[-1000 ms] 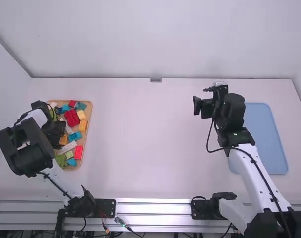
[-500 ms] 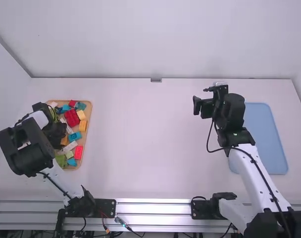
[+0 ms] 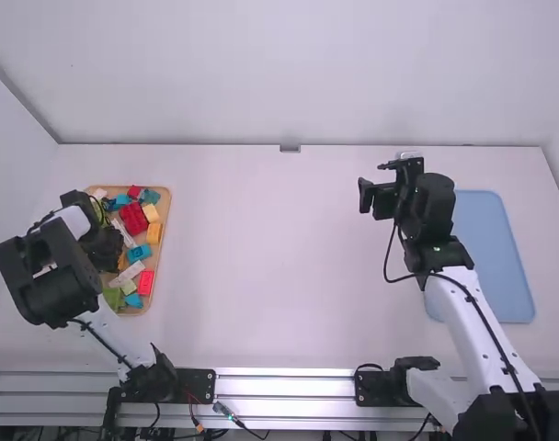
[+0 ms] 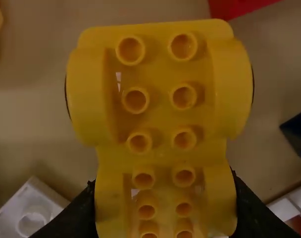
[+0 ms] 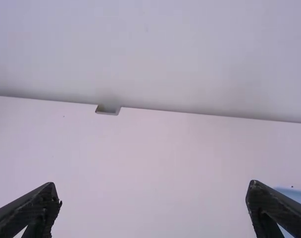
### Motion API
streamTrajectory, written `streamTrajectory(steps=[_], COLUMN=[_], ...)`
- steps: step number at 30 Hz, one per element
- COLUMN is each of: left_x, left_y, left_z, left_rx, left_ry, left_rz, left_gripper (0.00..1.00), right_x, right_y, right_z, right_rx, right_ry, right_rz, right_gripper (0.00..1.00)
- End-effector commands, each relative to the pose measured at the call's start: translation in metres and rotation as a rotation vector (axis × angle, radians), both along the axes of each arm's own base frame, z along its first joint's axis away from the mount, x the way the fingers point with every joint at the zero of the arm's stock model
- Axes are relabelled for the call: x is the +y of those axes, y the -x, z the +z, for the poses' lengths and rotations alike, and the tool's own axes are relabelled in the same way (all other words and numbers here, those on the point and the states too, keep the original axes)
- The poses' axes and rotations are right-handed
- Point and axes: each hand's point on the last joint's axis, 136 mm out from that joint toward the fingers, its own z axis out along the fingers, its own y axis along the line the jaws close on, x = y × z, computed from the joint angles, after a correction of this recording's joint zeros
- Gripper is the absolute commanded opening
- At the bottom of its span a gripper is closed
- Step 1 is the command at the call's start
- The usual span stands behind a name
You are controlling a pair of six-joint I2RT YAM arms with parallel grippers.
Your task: Assemble lego blocks to make yellow taxi
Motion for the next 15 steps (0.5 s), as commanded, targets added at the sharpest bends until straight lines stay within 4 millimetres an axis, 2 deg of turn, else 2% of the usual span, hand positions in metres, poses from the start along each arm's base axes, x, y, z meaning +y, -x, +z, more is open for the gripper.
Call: streamTrajectory(steps=[1, 6, 7, 8, 9, 10, 12, 13, 14, 15], left_x=[0.001, 0.005, 0.006, 0.006, 0.005, 0.004, 0.004, 0.002, 0.002, 0.000], left_y=[0.008, 0.005, 0.005, 0.004, 0.003, 0.000, -0.004, -0.008, -0.008, -0.013], left_z=[-0.008, -0.002, 0.006, 0.008, 0.015, 0.025, 0.038, 0.050, 0.050, 0.061], left_rx=[0.031, 0.023, 0.029, 0.030, 0.037, 0.042, 0.046, 0.046, 0.046, 0.040], left_ry=[0.007, -0.007, -0.001, 0.000, 0.004, 0.007, 0.010, 0.008, 0.008, -0.001], left_rz=[0.013, 0.003, 0.009, 0.011, 0.011, 0.004, -0.004, -0.020, -0.020, -0.050], left_gripper=[0.42, 0.36, 0.20, 0.18, 0.06, 0.02, 0.02, 0.02, 0.02, 0.02], right_x=[0.003, 0.003, 0.003, 0.003, 0.003, 0.003, 0.003, 0.003, 0.003, 0.003], right_y=[-0.006, -0.006, -0.006, -0.006, -0.006, -0.005, -0.005, -0.005, -0.005, -0.005], right_z=[0.018, 0.018, 0.018, 0.018, 0.018, 0.017, 0.017, 0.016, 0.016, 0.016], right_rx=[-0.036, -0.036, -0.036, -0.036, -0.035, -0.033, -0.030, -0.027, -0.027, -0.024], right_ry=[-0.009, -0.008, -0.009, -0.009, -0.008, -0.008, -0.008, -0.009, -0.009, -0.014], right_rz=[0.007, 0.007, 0.007, 0.007, 0.007, 0.007, 0.007, 0.006, 0.006, 0.004], right_gripper=[0.99, 0.99, 0.99, 0.99, 0.99, 0.99, 0.99, 0.99, 0.99, 0.99])
